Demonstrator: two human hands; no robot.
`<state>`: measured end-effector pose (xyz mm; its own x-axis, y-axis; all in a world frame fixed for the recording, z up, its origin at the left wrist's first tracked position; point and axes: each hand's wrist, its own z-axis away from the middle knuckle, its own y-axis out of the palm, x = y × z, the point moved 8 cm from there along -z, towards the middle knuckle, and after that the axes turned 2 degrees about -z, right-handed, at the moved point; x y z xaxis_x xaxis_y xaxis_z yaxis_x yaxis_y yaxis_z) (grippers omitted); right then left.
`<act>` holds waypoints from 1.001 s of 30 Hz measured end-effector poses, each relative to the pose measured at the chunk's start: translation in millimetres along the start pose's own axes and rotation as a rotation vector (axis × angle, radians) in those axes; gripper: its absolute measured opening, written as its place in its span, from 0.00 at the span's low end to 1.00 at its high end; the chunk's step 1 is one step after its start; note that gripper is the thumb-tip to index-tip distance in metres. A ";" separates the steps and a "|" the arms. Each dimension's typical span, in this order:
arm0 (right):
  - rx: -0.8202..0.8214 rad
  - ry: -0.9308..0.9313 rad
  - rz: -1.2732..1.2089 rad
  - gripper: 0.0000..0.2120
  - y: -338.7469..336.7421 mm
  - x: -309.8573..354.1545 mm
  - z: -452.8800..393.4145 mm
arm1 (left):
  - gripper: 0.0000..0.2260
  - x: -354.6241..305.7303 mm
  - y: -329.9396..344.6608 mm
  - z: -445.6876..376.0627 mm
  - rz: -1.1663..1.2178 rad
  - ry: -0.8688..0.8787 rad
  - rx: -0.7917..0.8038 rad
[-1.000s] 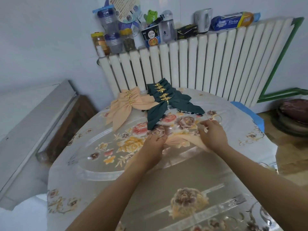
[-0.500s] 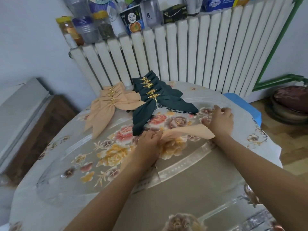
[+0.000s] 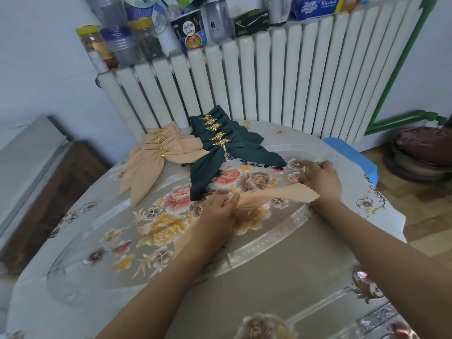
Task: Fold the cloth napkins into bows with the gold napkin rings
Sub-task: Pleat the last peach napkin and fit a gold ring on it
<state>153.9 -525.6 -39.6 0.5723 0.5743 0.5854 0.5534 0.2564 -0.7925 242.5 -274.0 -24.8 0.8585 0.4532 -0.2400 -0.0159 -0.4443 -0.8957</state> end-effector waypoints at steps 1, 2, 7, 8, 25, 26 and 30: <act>0.010 -0.031 0.041 0.19 -1.1 2.5 3.8 | 0.18 -1.2 -1.6 1.9 -0.003 0.015 -0.006; 0.029 -0.070 0.071 0.19 -0.6 5.1 8.0 | 0.19 -1.6 -3.1 3.7 -0.008 0.029 -0.009; 0.072 -0.236 0.033 0.18 -2.5 18.5 35.1 | 0.21 0.4 -14.6 17.8 -0.039 0.058 -0.026; 0.069 -0.256 0.007 0.19 -5.4 22.4 41.6 | 0.22 0.2 -18.5 21.8 -0.044 0.056 -0.022; 0.250 -0.350 -0.307 0.13 -26.9 39.3 202.9 | 0.17 30.1 -77.7 136.6 -0.207 -0.002 -0.075; 0.267 -0.381 -0.283 0.14 -26.8 41.9 212.9 | 0.18 30.1 -81.7 144.2 -0.199 -0.016 -0.083; 0.238 -0.420 -0.283 0.16 -29.9 44.2 221.5 | 0.15 29.8 -85.7 156.7 -0.185 -0.014 -0.110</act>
<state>28.6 -335.7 -27.9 0.1038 0.7057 0.7009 0.4707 0.5860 -0.6596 189.2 -101.4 -13.8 0.8344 0.5451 -0.0816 0.1978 -0.4343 -0.8788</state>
